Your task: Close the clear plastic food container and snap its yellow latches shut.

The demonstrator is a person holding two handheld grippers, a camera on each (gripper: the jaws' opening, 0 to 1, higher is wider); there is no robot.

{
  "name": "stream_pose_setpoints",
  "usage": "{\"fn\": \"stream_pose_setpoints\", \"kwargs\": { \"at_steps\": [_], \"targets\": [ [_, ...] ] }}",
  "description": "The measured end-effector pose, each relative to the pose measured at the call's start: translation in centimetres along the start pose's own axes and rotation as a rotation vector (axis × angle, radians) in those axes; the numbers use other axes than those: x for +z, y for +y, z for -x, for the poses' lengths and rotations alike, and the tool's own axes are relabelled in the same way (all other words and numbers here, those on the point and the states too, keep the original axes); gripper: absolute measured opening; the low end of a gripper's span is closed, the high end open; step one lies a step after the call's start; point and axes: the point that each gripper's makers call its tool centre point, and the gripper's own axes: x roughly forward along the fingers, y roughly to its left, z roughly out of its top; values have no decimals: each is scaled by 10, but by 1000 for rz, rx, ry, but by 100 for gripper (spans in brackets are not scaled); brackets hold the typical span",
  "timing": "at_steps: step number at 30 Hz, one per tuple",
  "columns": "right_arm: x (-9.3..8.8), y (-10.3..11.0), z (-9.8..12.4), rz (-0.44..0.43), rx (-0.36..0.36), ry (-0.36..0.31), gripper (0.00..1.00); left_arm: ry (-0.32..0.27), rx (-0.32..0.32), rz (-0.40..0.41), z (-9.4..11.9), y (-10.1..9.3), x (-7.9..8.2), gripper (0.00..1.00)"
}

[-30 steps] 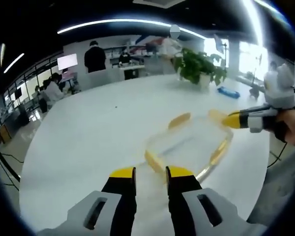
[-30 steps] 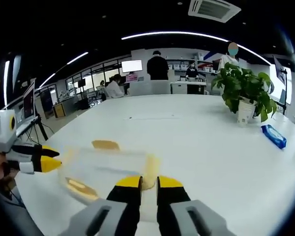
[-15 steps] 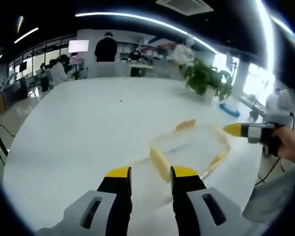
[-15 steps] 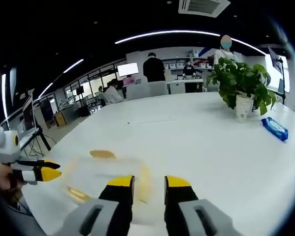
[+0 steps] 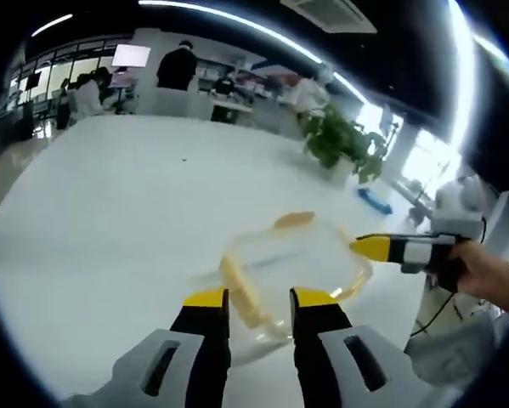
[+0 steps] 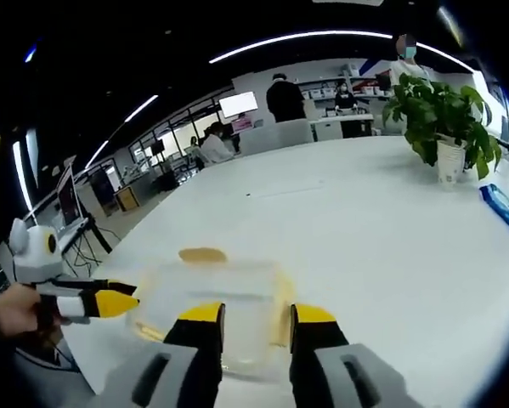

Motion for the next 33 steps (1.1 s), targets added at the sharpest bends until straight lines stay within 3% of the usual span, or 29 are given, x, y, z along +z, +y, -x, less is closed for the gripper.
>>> {"fn": "stream_pose_setpoints", "kwargs": {
  "at_steps": [3, 7, 10, 16, 24, 30, 31, 33],
  "targets": [
    [-3, -1, 1, -46, 7, 15, 28, 6, 1, 16, -3, 1, 0, 26],
    [-2, -2, -1, -41, 29, 33, 28, 24, -2, 69, -7, 1, -2, 30],
    [-5, -2, -2, -113, 45, 72, 29, 34, -6, 67, -9, 1, -2, 31],
    [-4, -1, -3, -83, 63, 107, 28, 56, -20, 50, -9, 1, -3, 30],
    [-6, 0, -3, -92, 93, 175, 27, 133, -53, 4, -12, -2, -3, 29],
    [-7, 1, -4, -79, 119, 258, 25, 147, -70, -2, -11, -2, -4, 28],
    [-16, 11, -2, -114, 145, 312, 25, 134, -93, -6, -13, -6, -2, 28],
    [-11, 10, -9, -65, 132, 271, 25, 143, -78, 17, -12, -4, -5, 28]
  ]
}}
